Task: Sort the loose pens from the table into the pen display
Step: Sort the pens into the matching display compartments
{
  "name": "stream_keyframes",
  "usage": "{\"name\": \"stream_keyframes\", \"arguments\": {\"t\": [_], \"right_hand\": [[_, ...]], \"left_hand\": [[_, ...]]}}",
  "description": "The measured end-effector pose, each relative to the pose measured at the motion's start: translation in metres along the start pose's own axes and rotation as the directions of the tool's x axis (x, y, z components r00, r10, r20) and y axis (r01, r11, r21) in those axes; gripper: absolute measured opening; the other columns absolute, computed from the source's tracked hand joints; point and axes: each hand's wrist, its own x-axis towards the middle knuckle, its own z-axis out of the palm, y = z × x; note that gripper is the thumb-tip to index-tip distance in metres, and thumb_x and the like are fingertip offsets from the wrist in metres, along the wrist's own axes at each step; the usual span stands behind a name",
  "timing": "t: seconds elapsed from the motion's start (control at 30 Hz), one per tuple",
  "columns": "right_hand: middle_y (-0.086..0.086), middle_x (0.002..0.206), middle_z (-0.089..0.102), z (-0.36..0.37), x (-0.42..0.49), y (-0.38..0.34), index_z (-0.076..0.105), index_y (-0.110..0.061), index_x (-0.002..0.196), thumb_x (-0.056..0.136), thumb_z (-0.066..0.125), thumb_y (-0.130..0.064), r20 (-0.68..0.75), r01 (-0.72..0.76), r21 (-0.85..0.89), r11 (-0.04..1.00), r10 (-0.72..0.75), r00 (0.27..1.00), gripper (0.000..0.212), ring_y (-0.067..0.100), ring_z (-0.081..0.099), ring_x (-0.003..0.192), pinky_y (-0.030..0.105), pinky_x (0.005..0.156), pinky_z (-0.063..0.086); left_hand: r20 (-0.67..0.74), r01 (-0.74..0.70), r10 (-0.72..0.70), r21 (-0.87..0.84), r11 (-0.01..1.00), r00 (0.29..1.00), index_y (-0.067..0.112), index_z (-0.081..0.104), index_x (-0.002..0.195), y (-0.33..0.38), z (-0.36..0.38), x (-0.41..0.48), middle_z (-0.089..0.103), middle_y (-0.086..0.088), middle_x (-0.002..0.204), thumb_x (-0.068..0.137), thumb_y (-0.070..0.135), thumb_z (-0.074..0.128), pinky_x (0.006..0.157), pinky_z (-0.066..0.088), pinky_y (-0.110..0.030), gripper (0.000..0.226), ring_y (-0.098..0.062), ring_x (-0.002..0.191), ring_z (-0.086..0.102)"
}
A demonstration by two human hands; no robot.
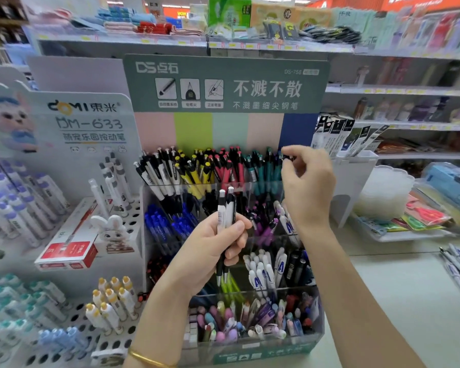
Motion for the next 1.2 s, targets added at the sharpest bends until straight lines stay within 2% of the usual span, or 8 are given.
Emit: {"name": "stream_keyframes", "arguments": {"t": [0.07, 0.13, 0.27, 0.37, 0.5, 0.6, 0.8, 1.2], "right_hand": [[-0.016, 0.078, 0.065, -0.012, -0.01, -0.02, 0.071, -0.023, 0.095, 0.09, 0.061, -0.013, 0.317, -0.181, 0.191, 0.965, 0.114, 0.942, 0.014, -0.003, 0.056, 0.067, 0.01, 0.063, 0.042], [-0.019, 0.063, 0.064, -0.018, -0.018, -0.037, 0.073, -0.02, 0.092, 0.09, 0.064, -0.019, 0.694, -0.35, 0.226, 0.909, 0.102, 0.712, 0.009, -0.007, 0.055, 0.055, 0.008, 0.053, 0.04], [0.005, 0.065, 0.067, -0.003, -0.021, -0.049, 0.072, -0.004, 0.089, 0.086, 0.069, -0.015, 0.855, -0.392, 0.245, 0.887, -0.006, 0.519, 0.012, 0.007, 0.05, 0.046, 0.016, 0.044, 0.041], [0.012, 0.061, 0.06, 0.018, -0.016, -0.063, 0.066, 0.007, 0.085, 0.087, 0.068, -0.014, 0.826, -0.362, 0.306, 0.881, -0.056, 0.561, 0.021, 0.008, 0.047, 0.041, 0.017, 0.041, 0.037], [0.014, 0.054, 0.052, 0.044, 0.009, -0.085, 0.062, 0.013, 0.083, 0.088, 0.066, -0.016, 0.518, -0.325, 0.478, 0.816, 0.037, 0.855, 0.03, 0.009, 0.042, 0.037, 0.018, 0.037, 0.034], [0.021, 0.065, 0.061, 0.067, 0.022, -0.1, 0.064, 0.005, 0.08, 0.087, 0.069, -0.023, 0.336, -0.097, 0.422, 0.902, -0.056, 0.94, 0.029, 0.02, 0.053, 0.05, 0.034, 0.049, 0.047], [0.007, 0.097, 0.067, 0.113, 0.012, -0.115, 0.064, -0.005, 0.099, 0.086, 0.069, -0.024, 0.543, 0.248, 0.0, 0.969, -0.208, 0.814, 0.024, 0.023, 0.06, 0.091, 0.036, 0.081, 0.048], [0.001, 0.066, 0.04, 0.146, 0.017, -0.131, 0.033, -0.011, 0.062, 0.086, 0.069, -0.016, 0.812, 0.48, -0.3, 0.824, -0.043, 0.582, 0.043, 0.028, 0.05, 0.072, 0.031, 0.061, 0.035]], "left_hand": [[0.01, -0.005, 0.005, 0.035, 0.999, 1.0, 0.003, 0.058, 0.099, 0.002, 0.0, -0.001, 0.051, 0.001, 0.064, 0.099, 0.008, 0.046, 0.049, 0.032, -0.021, 0.013, -0.009, 0.051, 0.038], [0.04, -0.005, 0.003, 0.052, 0.999, 0.999, 0.002, 0.059, 0.096, 0.005, -0.002, -0.002, 0.051, 0.002, 0.062, 0.098, 0.009, 0.048, 0.048, 0.032, -0.02, 0.013, -0.009, 0.051, 0.038], [0.106, 0.005, -0.009, 0.037, 0.999, 0.994, 0.002, 0.061, 0.091, 0.012, -0.012, -0.008, 0.05, 0.005, 0.057, 0.092, 0.018, 0.054, 0.046, 0.033, -0.018, 0.018, -0.007, 0.048, 0.037], [0.045, 0.006, -0.006, -0.014, 1.0, 0.999, 0.004, 0.061, 0.091, 0.02, -0.029, -0.017, 0.049, 0.001, 0.06, 0.092, 0.022, 0.059, 0.045, 0.032, -0.018, 0.018, -0.009, 0.049, 0.036], [-0.258, 0.01, -0.029, -0.075, 0.997, 0.966, 0.001, 0.057, 0.108, 0.027, -0.055, -0.029, 0.05, -0.005, 0.066, 0.093, 0.013, 0.055, 0.045, 0.032, -0.02, 0.019, -0.011, 0.049, 0.037], [-0.358, -0.016, -0.029, -0.121, 0.992, 0.933, 0.005, 0.056, 0.116, 0.029, -0.07, -0.036, 0.055, -0.004, 0.066, 0.098, 0.003, 0.047, 0.045, 0.034, -0.019, 0.021, -0.01, 0.049, 0.04], [-0.337, -0.002, -0.038, -0.117, 0.993, 0.941, 0.006, 0.058, 0.115, 0.028, -0.084, -0.041, 0.056, -0.003, 0.067, 0.098, 0.003, 0.046, 0.046, 0.038, -0.019, 0.021, -0.01, 0.049, 0.042], [-0.276, 0.042, -0.078, -0.132, 0.99, 0.958, 0.007, 0.058, 0.113, 0.031, -0.087, -0.043, 0.058, -0.002, 0.068, 0.099, 0.004, 0.045, 0.047, 0.038, -0.019, 0.019, -0.008, 0.05, 0.044]]}}
